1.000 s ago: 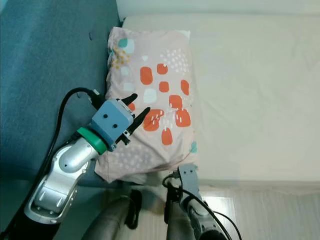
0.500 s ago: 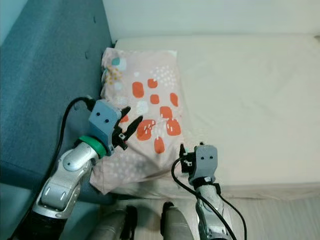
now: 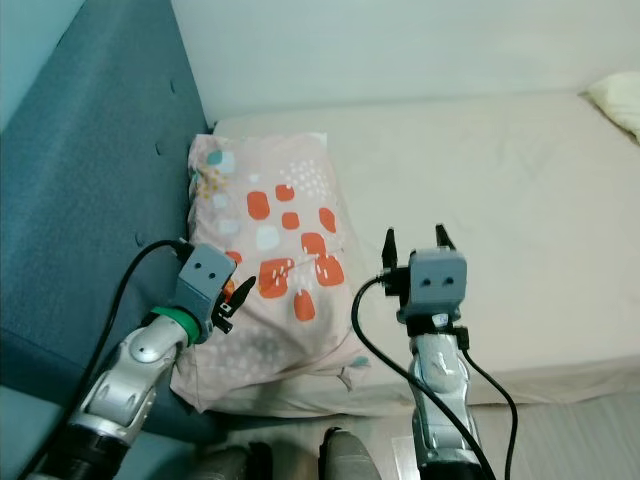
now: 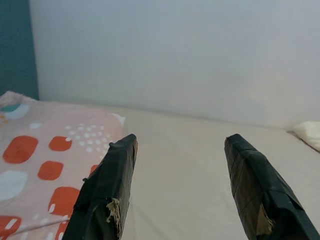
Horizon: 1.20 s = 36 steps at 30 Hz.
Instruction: Clean up the room
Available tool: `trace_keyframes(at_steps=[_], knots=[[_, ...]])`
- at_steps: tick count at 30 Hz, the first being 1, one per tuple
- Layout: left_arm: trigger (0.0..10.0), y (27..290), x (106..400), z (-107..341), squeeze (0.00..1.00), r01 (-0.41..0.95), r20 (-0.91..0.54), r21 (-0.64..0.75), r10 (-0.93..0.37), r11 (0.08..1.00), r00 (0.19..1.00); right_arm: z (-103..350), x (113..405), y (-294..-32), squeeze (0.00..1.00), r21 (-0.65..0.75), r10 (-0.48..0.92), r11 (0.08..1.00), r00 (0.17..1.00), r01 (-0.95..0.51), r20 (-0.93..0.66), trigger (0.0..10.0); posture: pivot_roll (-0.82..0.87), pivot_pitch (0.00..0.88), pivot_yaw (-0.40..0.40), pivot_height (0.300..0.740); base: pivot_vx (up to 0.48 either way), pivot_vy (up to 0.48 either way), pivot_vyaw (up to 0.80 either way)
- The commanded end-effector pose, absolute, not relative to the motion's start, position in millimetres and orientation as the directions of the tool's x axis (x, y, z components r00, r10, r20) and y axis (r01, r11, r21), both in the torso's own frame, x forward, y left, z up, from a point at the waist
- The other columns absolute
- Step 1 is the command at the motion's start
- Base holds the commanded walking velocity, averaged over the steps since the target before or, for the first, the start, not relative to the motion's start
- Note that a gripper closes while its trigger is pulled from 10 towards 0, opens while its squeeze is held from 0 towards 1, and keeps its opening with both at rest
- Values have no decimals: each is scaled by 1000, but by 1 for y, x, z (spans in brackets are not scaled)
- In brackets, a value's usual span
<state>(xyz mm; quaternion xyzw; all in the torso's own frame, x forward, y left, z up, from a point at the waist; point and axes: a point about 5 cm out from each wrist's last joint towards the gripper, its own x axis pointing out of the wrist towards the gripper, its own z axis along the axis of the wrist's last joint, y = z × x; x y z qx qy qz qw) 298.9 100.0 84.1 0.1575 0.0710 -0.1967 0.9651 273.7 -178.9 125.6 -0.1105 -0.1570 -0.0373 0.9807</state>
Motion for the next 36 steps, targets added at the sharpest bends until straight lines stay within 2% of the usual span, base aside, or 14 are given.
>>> trace_keyframes(at_steps=[1,5,19,30,36], knots=[[10000,97,302,90,0,397,-164,259,-365,881,916,118,274,-173,0,-218,-28,972,960,91,277,10000,-157,9,69,740,0,0,0],[10000,88,301,101,0,416,-123,222,-398,882,909,112,273,-167,0,-213,-25,974,971,77,236,10000,-153,13,72,740,0,0,0],[10000,83,303,105,0,431,-94,176,-421,885,902,107,276,-164,0,-173,-39,982,980,74,197,10000,-142,26,69,740,0,0,0],[10000,80,302,106,0,444,-86,224,-436,868,896,103,276,-166,0,-165,-43,984,984,72,175,10000,-142,26,72,740,0,0,0],[10000,80,302,106,0,448,-84,226,-441,865,893,101,275,-166,0,-167,-40,984,985,69,169,10000,-142,27,71,740,0,-257,0]])
